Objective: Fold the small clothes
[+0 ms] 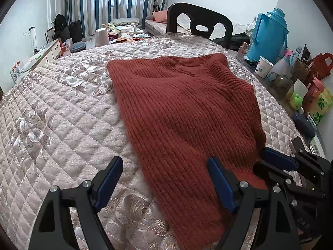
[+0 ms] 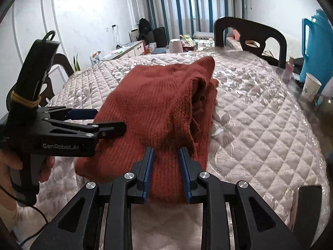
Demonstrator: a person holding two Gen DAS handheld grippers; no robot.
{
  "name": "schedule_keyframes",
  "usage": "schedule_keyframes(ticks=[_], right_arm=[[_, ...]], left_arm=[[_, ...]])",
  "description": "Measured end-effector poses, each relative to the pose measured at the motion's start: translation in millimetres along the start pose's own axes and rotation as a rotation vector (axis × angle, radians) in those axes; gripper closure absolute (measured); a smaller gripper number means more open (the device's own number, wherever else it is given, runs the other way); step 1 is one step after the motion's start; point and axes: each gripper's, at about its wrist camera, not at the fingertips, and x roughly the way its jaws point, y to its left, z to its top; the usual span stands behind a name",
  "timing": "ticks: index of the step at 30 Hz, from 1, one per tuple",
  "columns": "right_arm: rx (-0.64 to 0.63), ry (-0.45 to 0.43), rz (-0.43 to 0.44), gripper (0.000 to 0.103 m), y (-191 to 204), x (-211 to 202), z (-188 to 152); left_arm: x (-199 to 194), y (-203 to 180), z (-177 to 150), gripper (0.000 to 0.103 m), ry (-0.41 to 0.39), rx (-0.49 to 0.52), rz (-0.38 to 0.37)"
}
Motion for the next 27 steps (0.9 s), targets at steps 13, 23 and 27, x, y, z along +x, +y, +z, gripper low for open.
schedule_keyframes(ticks=[13,23,27], right_arm=[[-0.011,-0.044,-0.124,0.077,-16.3,-22.5,11.3],[0.018,-0.009,-0.009,0.077,-13.3,28.3,55.2],[0.071,0.040,-0.037,0.076,-37.9,45.6,49.2]], left_arm=[[-1.1,-4.1,-19.5,0.015,0.024,-0.008,-0.035],[-9.3,-6.9,-31.3,0.014,0.014,0.013,-0.019],[-14.1,-9.3,-33.8,0.012,-0.007,0.034,0.012]])
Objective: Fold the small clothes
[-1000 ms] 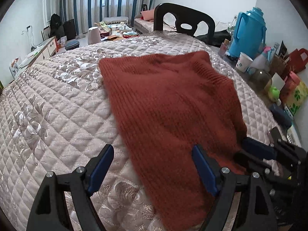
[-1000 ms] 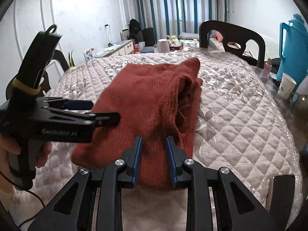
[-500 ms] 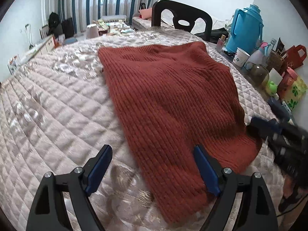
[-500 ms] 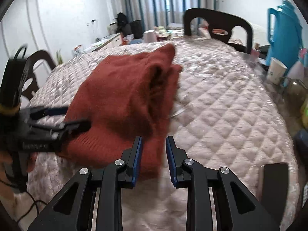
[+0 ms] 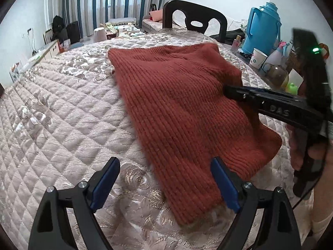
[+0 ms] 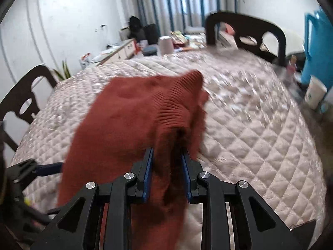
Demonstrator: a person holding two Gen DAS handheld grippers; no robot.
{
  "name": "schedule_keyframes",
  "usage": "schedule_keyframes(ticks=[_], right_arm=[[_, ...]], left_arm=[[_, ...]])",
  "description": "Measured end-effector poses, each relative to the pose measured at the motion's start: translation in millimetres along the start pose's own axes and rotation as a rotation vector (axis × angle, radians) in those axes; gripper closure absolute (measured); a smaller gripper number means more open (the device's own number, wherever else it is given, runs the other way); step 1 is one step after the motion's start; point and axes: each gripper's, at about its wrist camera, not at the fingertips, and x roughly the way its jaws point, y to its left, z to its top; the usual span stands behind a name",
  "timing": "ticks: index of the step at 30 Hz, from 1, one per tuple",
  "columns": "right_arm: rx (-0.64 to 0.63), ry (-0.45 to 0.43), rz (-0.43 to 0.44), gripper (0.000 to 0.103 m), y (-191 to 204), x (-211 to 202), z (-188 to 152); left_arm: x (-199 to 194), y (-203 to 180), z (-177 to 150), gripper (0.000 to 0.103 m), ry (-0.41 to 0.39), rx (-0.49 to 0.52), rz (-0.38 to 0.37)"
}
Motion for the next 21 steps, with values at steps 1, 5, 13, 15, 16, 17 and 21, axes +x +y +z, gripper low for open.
schedule_keyframes(ticks=[1,5,13,15,16,17,21], right_arm=[[0.020,0.005,0.016,0.075,-4.5,0.0,-0.9],[-0.019,-0.031,-0.008,0.075,4.5,-16.6,13.4],[0.002,0.001,-0.032,0.075,8.3,14.2,62.8],[-0.001,0.034,-0.055,0.075,5.2,28.9,61.1],[-0.004,0.040,-0.067,0.075,3.0,31.6,59.2],[-0.006,0.042,-0.071,0.075,0.7,34.7,57.0],[0.006,0.040,-0.109,0.075,-11.0,35.4,58.4]], left_arm=[[-0.5,-1.1,0.4,0.012,-0.002,0.006,0.007],[-4.6,-9.8,-2.9,0.010,-0.033,0.055,0.082],[-10.2,-14.6,-5.7,0.010,-0.048,0.087,0.105],[-11.6,-15.0,-6.8,0.010,-0.051,0.099,0.109],[-10.8,-15.0,-6.1,0.010,-0.049,0.097,0.103],[-10.8,-14.1,-6.2,0.010,-0.045,0.091,0.094],[-10.4,-13.6,-5.9,0.010,-0.038,0.084,0.085]])
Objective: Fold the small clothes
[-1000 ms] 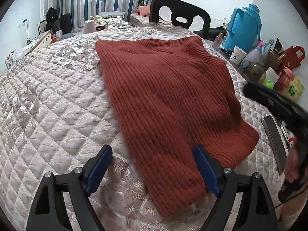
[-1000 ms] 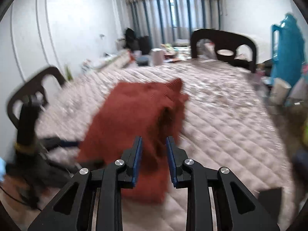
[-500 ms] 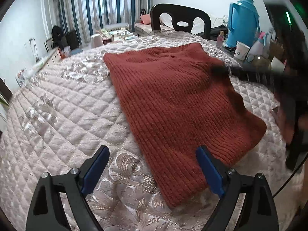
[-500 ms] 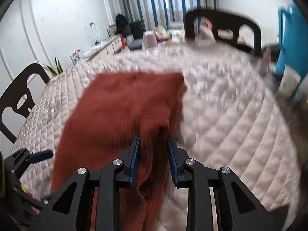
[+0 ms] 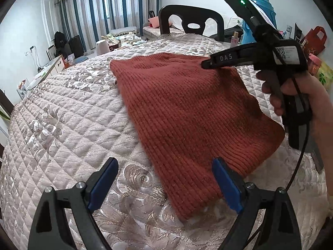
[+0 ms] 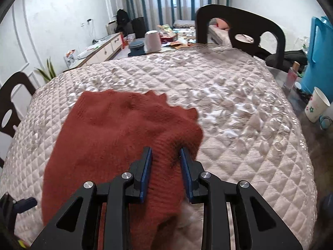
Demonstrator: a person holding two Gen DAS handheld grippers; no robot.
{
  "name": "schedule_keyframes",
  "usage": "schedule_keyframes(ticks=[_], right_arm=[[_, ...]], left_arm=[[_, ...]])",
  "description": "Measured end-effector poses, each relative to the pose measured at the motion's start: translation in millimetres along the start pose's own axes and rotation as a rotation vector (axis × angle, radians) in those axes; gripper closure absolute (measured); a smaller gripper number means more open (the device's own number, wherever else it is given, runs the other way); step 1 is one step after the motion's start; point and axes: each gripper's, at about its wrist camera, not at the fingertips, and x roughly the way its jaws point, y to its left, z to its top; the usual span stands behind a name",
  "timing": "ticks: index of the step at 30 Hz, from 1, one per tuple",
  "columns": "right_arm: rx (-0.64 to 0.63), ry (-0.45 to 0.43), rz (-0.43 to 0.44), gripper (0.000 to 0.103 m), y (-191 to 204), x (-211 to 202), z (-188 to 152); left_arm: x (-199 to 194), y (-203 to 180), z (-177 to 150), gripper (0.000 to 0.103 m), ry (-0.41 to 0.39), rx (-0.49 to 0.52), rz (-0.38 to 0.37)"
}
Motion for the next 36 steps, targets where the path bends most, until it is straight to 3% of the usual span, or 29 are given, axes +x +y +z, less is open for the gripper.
schedule_keyframes(ticks=[2,7,13,16,20,21,22,24,28,33,36], right_arm=[[0.031,0.005,-0.052,0.075,-9.2,-1.2,2.5],[0.058,-0.050,-0.032,0.075,-17.2,-28.9,0.0],[0.057,-0.099,0.067,0.073,-18.8,-66.6,-18.3],[0.013,-0.122,0.073,0.073,-12.8,-76.6,-23.6],[-0.005,-0.060,0.089,0.069,-5.3,-57.0,-33.2],[-0.011,-0.040,0.092,0.062,-4.6,-50.3,-37.3],[-0.014,-0.015,0.084,0.057,-3.8,-44.5,-42.2],[-0.011,0.039,0.036,0.055,-5.0,-33.0,-50.6],[0.038,0.033,0.068,0.055,-16.3,-43.1,-51.1],[0.031,-0.058,0.103,0.055,-8.4,-63.0,-45.5],[0.000,-0.002,0.098,0.055,-1.6,-45.5,-50.4]], left_arm=[[-0.4,0.1,1.0,0.010,-0.002,0.000,0.000],[-2.5,-0.7,0.9,0.010,-0.005,-0.001,-0.012],[-19.2,5.0,5.8,0.010,-0.063,-0.023,-0.056],[-25.9,8.9,9.9,0.010,-0.089,-0.026,-0.010],[-27.3,20.5,13.0,0.010,-0.078,-0.090,-0.050],[-27.9,24.6,13.5,0.010,-0.074,-0.115,-0.070],[-28.3,28.0,13.4,0.010,-0.075,-0.128,-0.073],[-30.1,33.3,14.8,0.010,-0.082,-0.140,-0.053],[-30.2,42.0,18.2,0.010,-0.085,-0.150,-0.024],[-29.3,46.2,23.1,0.010,-0.096,-0.157,-0.012],[-29.7,48.7,22.9,0.010,-0.093,-0.164,-0.025]])
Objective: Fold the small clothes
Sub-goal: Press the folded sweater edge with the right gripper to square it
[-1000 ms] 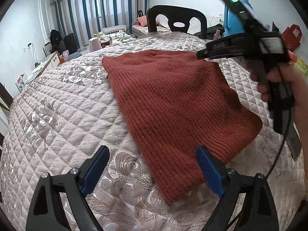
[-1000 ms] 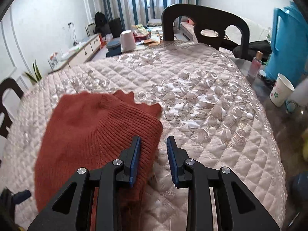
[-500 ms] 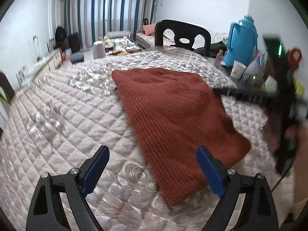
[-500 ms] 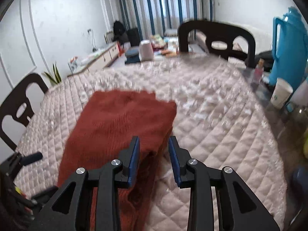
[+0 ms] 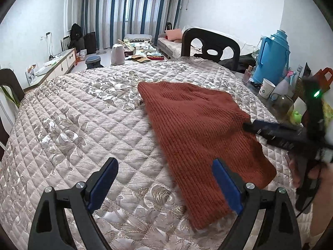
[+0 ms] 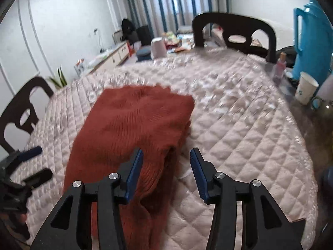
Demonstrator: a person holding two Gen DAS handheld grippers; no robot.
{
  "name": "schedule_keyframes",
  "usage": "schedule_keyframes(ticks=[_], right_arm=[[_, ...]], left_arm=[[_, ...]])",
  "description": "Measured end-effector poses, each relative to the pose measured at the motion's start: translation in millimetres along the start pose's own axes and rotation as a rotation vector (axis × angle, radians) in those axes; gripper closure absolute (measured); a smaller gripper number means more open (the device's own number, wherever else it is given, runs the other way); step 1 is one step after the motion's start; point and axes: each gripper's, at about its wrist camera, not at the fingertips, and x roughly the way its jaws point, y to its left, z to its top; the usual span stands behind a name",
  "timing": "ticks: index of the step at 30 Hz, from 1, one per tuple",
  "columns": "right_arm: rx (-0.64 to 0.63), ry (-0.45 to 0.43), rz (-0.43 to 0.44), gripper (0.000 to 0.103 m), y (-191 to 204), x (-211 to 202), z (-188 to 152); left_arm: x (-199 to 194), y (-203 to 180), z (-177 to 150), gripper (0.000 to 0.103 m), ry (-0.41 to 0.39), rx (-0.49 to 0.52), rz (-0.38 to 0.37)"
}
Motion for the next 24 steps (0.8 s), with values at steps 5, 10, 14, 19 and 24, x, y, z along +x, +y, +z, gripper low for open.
schedule_keyframes(ticks=[5,10,14,19,24], right_arm=[[0.056,0.023,0.003,0.052,-20.3,7.7,-18.3],[0.082,0.018,-0.034,0.048,-25.9,-6.7,-21.0],[0.053,-0.052,-0.071,0.048,-10.6,-32.2,-22.0],[0.022,0.007,-0.017,0.048,9.9,-28.3,-40.7],[0.038,0.062,-0.088,0.048,12.5,-22.2,-61.5]], left_arm=[[1.3,3.5,-2.0,0.010,0.015,0.006,0.011],[0.5,10.6,-0.9,0.010,0.013,-0.024,-0.010],[-4.7,13.6,-1.3,0.010,0.008,-0.024,0.000],[-13.0,15.0,-4.8,0.010,0.010,0.006,-0.022],[-20.6,18.9,-7.2,0.010,0.022,0.031,-0.051]])
